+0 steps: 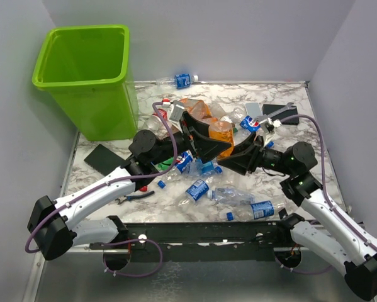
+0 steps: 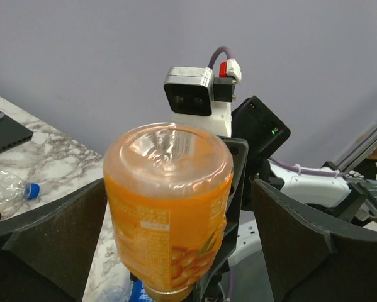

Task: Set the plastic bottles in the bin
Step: Place the plastic bottle in the trash bin.

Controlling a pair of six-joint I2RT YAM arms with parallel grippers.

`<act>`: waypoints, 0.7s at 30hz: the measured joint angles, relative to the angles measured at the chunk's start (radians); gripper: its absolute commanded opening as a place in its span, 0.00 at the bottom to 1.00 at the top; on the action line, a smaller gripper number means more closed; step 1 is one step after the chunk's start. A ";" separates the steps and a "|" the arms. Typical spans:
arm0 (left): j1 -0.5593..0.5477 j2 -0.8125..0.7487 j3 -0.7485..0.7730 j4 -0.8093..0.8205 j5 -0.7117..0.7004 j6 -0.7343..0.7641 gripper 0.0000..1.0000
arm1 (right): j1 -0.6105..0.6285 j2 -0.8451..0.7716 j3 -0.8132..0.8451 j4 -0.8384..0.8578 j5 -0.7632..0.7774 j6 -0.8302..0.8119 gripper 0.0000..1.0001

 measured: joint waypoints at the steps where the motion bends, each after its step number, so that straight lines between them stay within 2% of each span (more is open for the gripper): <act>1: -0.002 0.000 -0.003 0.001 0.000 0.003 0.86 | 0.011 0.012 0.005 -0.004 0.002 -0.002 0.01; 11: -0.006 0.000 -0.008 0.006 0.000 0.032 0.43 | 0.069 0.022 0.026 -0.072 0.039 -0.047 0.01; 12: -0.006 0.001 -0.008 0.006 0.000 0.033 0.40 | 0.070 0.021 0.027 -0.077 0.042 -0.048 0.08; 15: -0.006 0.001 -0.008 0.007 0.000 0.032 0.37 | 0.074 0.021 0.040 -0.103 0.048 -0.055 0.59; 16: -0.006 0.001 -0.008 0.008 0.000 0.032 0.37 | 0.074 0.022 0.046 -0.113 0.048 -0.055 0.72; 17: -0.006 0.001 -0.008 0.010 0.000 0.032 0.36 | 0.074 0.022 0.053 -0.124 0.054 -0.060 0.80; 18: -0.006 0.001 -0.008 0.010 0.000 0.033 0.36 | 0.075 0.022 0.066 -0.150 0.072 -0.065 0.95; 19: -0.006 0.000 -0.008 0.008 -0.002 0.038 0.36 | 0.074 0.022 0.081 -0.176 0.091 -0.069 0.99; 21: -0.008 -0.010 -0.008 -0.010 -0.016 0.053 0.36 | 0.074 0.022 0.124 -0.245 0.135 -0.085 1.00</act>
